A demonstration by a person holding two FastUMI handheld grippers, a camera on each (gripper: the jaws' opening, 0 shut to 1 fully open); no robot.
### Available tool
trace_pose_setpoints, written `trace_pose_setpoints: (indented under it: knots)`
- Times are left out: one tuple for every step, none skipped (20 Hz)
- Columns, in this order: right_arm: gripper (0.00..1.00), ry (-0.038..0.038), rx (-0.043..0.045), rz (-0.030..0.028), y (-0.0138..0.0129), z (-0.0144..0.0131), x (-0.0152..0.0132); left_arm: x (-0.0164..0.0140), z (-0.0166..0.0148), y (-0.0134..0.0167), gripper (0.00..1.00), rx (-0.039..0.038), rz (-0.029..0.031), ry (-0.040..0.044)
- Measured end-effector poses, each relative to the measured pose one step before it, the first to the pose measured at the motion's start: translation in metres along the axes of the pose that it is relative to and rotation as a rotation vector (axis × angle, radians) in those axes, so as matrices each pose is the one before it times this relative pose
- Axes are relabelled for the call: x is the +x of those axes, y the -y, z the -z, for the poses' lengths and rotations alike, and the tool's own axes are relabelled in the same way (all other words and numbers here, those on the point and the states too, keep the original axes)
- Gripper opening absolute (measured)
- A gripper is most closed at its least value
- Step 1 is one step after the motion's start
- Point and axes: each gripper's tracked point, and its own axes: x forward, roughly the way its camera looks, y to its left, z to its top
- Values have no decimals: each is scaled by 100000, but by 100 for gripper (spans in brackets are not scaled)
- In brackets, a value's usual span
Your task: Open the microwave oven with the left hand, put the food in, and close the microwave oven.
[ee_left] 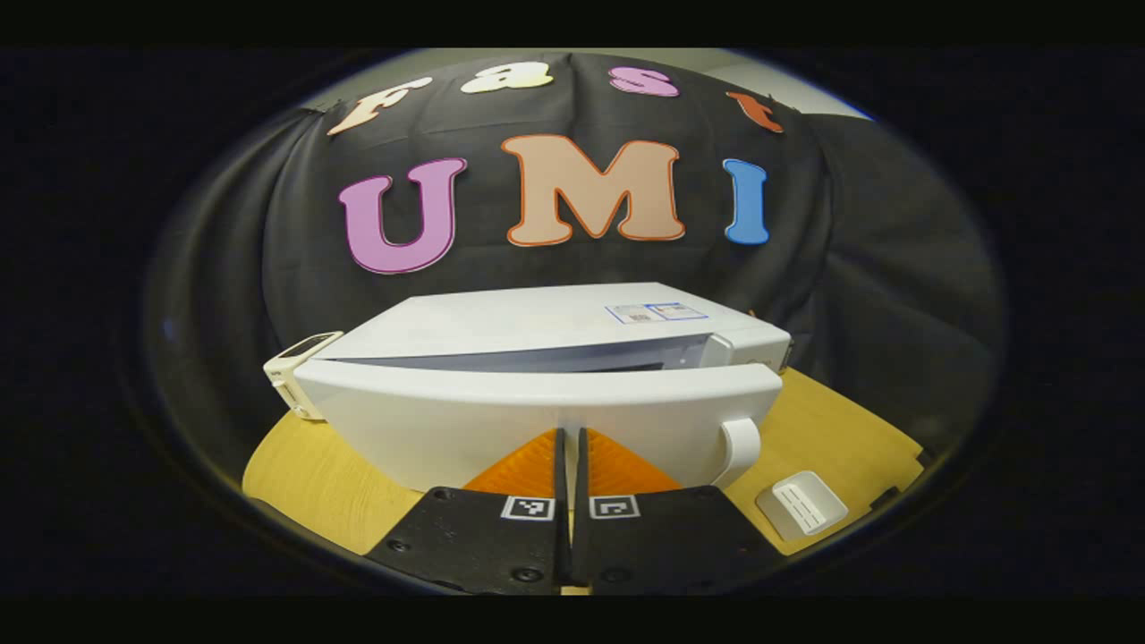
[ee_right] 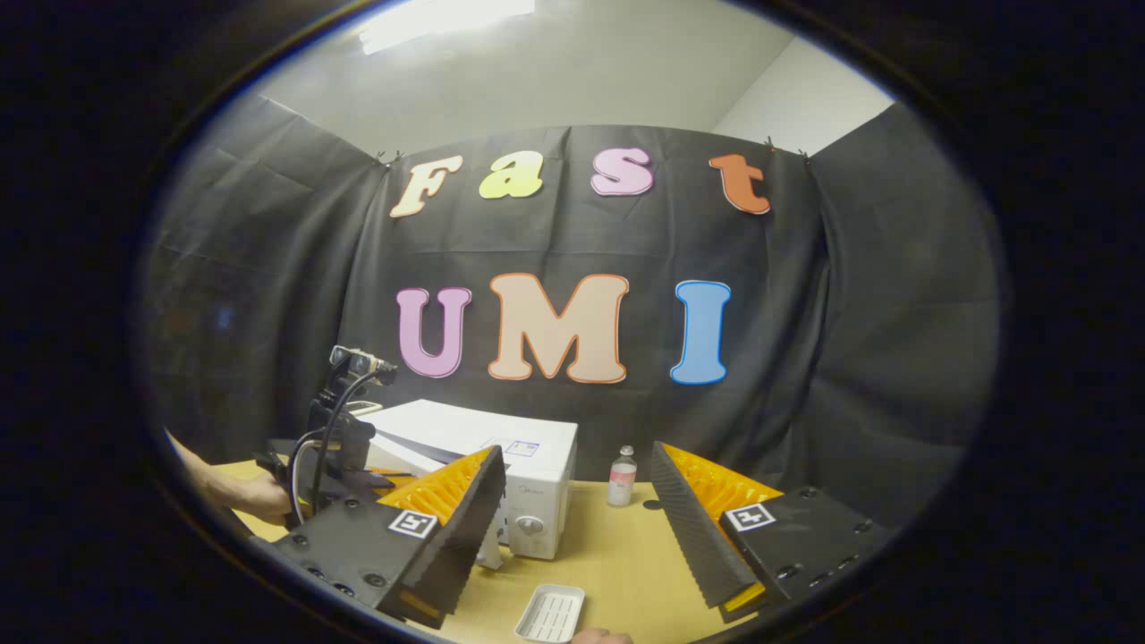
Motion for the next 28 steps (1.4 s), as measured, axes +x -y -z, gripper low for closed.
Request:
trace_pose_setpoints:
  knots:
    - [93,-380,56,442,239,11,-65,239,-33,71,0,-188,-30,-43]
    - [93,-277,98,317,96,0,-49,277,35,15,0,279,-16,-332]
    - [93,27,116,395,146,-102,81,185,-163,12,0,516,-26,237]
    - [93,75,28,280,66,-103,50,224,-153,-16,0,320,-50,299]
    - [93,-14,-176,526,90,0,19,158,-26,-46,0,131,-34,117]
    - [93,93,16,178,40,-94,29,132,-242,37,0,61,112,261]
    - [93,-173,81,57,-43,68,9,179,-140,36,0,230,36,344]
    - [93,-218,-59,28,46,104,41,160,-84,-42,0,203,-111,-25]
    - [93,-160,-194,214,138,81,66,170,-105,-48,0,154,-49,31]
    - [93,33,-53,188,97,-21,44,188,-3,-10,0,-44,-94,92]
    - [93,-40,124,162,92,12,50,222,19,77,0,-79,320,-56]
    - [93,-193,34,138,110,18,86,118,-39,80,0,157,235,-357]
    - [93,-150,-411,374,190,143,78,108,-77,-34,0,506,-17,129]
    - [93,-94,-365,337,195,14,66,83,-173,-31,0,367,-161,322]
    - [93,78,121,186,181,-87,87,128,-170,-112,0,-37,-182,803]
    - [93,0,386,141,120,-79,184,21,197,-43,0,-667,-273,-891]
    - [93,28,450,202,150,93,171,128,211,131,0,-108,504,-283]
    - [93,-139,360,266,100,93,190,7,85,7,0,244,-89,-713]
    - [93,-402,389,37,19,128,118,-40,-132,-137,0,105,-509,388]
    - [93,-217,371,-169,-51,77,188,80,-366,-299,0,237,-1612,1508]
    - [93,-72,70,-146,-23,9,185,164,-111,-93,0,-422,-1467,828]
    - [93,221,-148,-249,-65,19,136,14,284,7,0,-384,-1051,-565]
    - [93,-45,-268,-103,12,44,60,58,-98,74,0,-229,-860,1056]
    - [93,-240,70,-220,-117,69,84,543,-676,126,0,771,441,3222]
    - [93,-332,294,-285,-162,109,31,228,524,-20,0,1151,-403,-3014]
    - [93,-277,61,-340,-81,63,-62,85,100,55,0,-1580,-711,-703]
    - [93,-3,-323,4,27,119,49,-214,-361,354,0,423,983,437]
    - [93,-444,-284,64,-19,90,-33,-198,-164,344,0,792,839,-74]
